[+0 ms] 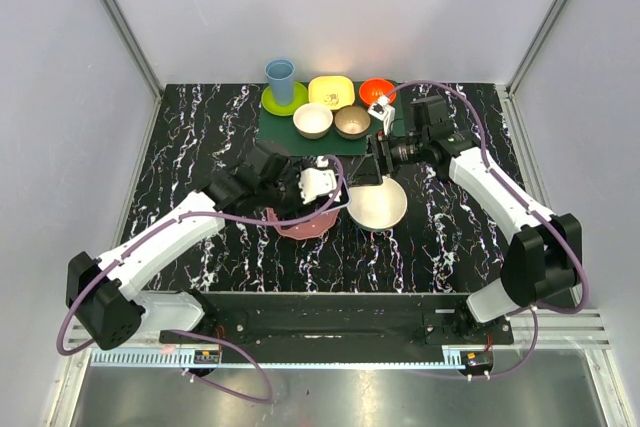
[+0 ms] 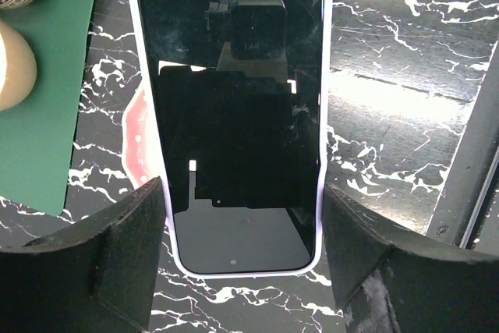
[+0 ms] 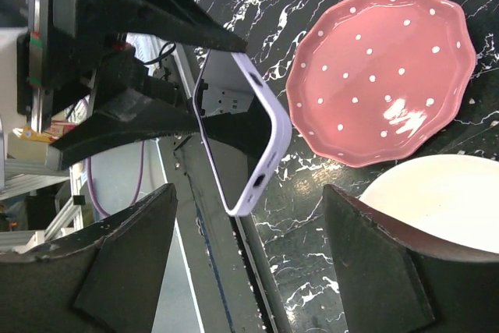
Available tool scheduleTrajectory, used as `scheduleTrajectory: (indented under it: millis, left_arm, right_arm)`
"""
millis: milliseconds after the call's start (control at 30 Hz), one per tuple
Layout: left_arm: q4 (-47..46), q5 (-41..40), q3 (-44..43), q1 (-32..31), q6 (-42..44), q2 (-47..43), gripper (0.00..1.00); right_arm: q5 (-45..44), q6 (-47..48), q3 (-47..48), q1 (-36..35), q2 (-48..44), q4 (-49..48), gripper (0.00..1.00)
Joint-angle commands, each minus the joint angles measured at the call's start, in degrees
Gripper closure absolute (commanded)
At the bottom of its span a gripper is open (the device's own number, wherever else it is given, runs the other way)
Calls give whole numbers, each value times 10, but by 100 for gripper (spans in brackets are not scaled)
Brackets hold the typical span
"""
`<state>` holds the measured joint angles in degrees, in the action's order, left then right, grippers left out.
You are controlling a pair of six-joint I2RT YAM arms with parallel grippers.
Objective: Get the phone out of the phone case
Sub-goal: Pick up the phone at the center of the board.
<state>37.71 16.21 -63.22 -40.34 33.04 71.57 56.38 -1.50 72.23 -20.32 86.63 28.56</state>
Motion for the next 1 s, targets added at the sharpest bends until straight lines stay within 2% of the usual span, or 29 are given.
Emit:
scheduleTrajectory:
  millis: [0,100,500,967]
  left_arm:
    - [-36,-28,-26,-30,-2,-22,100]
    - [-37,-43,-30,-40,-3,-20,100]
    - [-73,-86,-23,-47,-17,-31,100]
    - [-86,-77,-13,-50,-28,-35,100]
  right_arm:
    - [25,-21,27,-6,12,-14,21]
    - [37,-32,26,-9,19,-14,24]
    - [56,-51,-14,-31,28,-34,26]
    - [76,-75,-3,-61,74,-63,34]
